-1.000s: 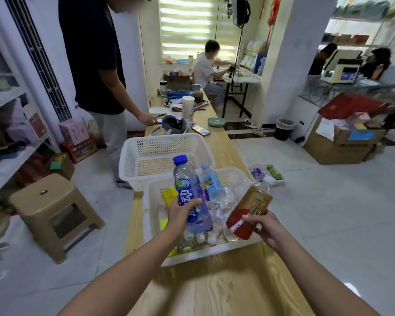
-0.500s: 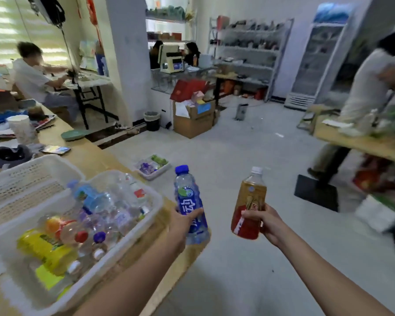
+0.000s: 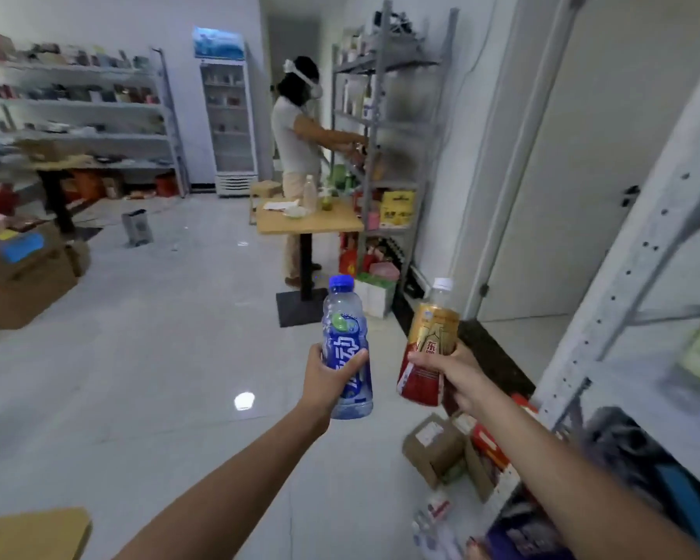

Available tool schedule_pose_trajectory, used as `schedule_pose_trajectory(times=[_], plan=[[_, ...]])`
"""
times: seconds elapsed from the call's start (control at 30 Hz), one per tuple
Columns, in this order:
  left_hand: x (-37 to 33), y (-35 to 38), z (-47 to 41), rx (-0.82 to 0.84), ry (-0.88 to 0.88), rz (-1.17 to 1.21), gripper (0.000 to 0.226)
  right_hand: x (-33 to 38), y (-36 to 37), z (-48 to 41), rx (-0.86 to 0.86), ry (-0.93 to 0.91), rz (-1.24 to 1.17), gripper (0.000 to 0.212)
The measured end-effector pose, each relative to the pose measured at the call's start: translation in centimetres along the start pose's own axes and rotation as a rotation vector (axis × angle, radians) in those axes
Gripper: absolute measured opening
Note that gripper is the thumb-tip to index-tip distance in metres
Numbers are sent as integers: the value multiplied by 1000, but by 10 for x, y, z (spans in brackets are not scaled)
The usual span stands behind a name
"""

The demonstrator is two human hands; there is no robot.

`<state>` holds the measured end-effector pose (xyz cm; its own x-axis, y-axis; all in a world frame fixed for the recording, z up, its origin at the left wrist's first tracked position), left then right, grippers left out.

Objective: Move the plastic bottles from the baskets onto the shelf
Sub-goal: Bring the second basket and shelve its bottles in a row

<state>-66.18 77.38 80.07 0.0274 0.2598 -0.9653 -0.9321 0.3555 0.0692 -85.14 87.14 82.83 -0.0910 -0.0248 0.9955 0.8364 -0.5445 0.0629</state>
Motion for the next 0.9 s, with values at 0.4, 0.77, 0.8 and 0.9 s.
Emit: schedule_pose_trajectory(times=[0.4, 0.77, 0.8, 0.9], plan=[[25, 261, 54, 716, 1, -162, 54, -17, -227, 144, -616, -42, 70, 101], [91, 378, 184, 1271, -83, -318, 58, -55, -283, 334, -1203, 27, -17, 87], [100, 383, 196, 1316, -98, -334, 57, -56, -280, 353, -1252, 43, -10, 83], [121, 399, 241, 1434, -108, -368, 60, -61, -272, 410, -1379, 85, -16, 93]])
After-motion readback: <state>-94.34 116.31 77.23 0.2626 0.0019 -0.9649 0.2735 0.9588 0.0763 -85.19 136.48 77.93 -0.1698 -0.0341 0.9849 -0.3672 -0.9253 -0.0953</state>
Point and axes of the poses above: each hand's wrist, its own z-axis away from the middle knuckle, its own y-axis out of the palm, x = y × z, the point moved 6 cm from there along -z, towards the middle knuckle, and after that the axes turned 6 degrees about -y, right-handed, at the moved point
